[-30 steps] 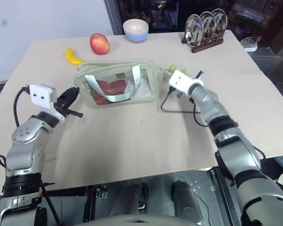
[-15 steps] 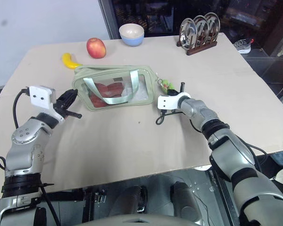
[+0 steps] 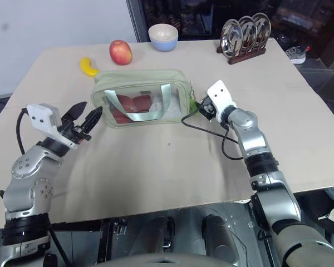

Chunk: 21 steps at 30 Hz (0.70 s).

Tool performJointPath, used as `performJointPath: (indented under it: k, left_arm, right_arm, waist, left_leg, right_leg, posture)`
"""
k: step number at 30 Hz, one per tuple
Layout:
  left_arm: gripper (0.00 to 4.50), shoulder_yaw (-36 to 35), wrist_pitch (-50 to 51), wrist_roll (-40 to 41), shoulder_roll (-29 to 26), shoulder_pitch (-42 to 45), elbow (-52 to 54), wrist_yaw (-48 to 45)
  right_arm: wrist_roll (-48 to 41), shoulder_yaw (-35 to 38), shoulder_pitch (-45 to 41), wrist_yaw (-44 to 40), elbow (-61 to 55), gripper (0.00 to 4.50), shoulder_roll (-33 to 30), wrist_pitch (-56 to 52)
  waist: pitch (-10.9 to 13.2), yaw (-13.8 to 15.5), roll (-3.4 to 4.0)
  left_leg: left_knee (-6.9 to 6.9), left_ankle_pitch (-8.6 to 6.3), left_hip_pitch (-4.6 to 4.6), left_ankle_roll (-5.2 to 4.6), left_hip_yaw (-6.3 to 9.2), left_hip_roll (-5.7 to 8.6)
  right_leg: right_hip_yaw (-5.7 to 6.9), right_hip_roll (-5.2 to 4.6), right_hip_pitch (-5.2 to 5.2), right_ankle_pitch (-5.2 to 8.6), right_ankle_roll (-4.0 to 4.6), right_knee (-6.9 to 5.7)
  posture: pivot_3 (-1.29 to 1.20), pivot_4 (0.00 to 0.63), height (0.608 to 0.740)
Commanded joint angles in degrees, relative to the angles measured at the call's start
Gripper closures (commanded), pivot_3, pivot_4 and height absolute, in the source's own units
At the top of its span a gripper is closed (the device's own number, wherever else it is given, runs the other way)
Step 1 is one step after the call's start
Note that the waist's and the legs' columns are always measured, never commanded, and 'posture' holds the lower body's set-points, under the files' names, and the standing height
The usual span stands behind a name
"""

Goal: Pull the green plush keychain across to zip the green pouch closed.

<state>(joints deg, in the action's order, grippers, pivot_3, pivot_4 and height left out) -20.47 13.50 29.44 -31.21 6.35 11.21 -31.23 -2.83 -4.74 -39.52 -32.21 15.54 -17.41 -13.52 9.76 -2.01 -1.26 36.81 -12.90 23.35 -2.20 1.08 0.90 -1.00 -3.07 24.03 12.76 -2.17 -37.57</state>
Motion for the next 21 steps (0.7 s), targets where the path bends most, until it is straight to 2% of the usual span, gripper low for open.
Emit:
performJointPath:
  k: [1, 4, 8, 15, 21]
  left_arm:
    - [1.35, -2.63, 1.59, 3.87, -0.7, -3.58, 6.2, -1.96]
    - [1.35, -4.89, 3.3, 7.33, -0.57, -8.72, 10.64, -2.9]
    - [1.35, -7.28, 5.61, 10.36, -0.8, -15.55, 15.53, -3.49]
    - [1.35, -10.62, 6.78, 12.64, 0.39, -23.77, 20.0, -2.31]
    - [1.35, -14.59, 7.06, 14.45, 2.19, -26.94, 22.01, 1.26]
  right_arm:
    - [-5.91, 3.36, 3.66, -3.81, -12.71, 0.03, -2.91, -6.27]
    - [-10.69, 4.46, 9.97, -7.88, -23.16, 0.03, -6.69, -11.31]
    - [-16.11, 7.04, 18.44, -11.23, -33.47, 0.03, -12.3, -16.87]
    - [-18.6, 12.09, 29.49, -11.95, -40.31, 0.03, -18.89, -17.96]
    - [-20.13, 14.96, 32.26, -10.05, -43.11, 0.03, -19.34, -17.68]
  waist:
    - [0.0, 0.06, 0.0]
    - [0.0, 0.17, 0.0]
    - [0.01, 0.32, 0.01]
    - [0.01, 1.27, 0.01]
    - [0.02, 1.38, 0.0]
  left_leg:
    - [0.01, 0.0, 0.08, 0.0, 0.01, 0.02]
    - [0.1, 0.0, 0.5, 0.0, 0.09, 0.03]
    - [0.02, 0.0, 0.53, -0.01, 0.1, 0.03]
    - [0.19, 0.0, 0.41, -0.01, 0.1, 0.01]
    - [0.39, 0.0, 0.42, -0.02, 0.15, -0.01]
  right_leg:
    - [0.01, -0.02, 0.09, 0.0, 0.0, 0.0]
    - [0.08, -0.04, 0.43, 0.0, 0.0, -0.02]
    - [0.08, -0.06, 0.46, 0.01, 0.02, 0.08]
    - [0.12, -0.04, 0.28, 0.16, 0.25, 0.08]
    - [0.22, 0.02, 0.12, 0.18, 0.23, 0.18]
  posture:
    - [0.0, 0.15, 0.733]
    - [0.0, 0.15, 0.733]
    - [0.0, 0.15, 0.733]
    - [0.0, 0.15, 0.733]
    - [0.0, 0.15, 0.733]
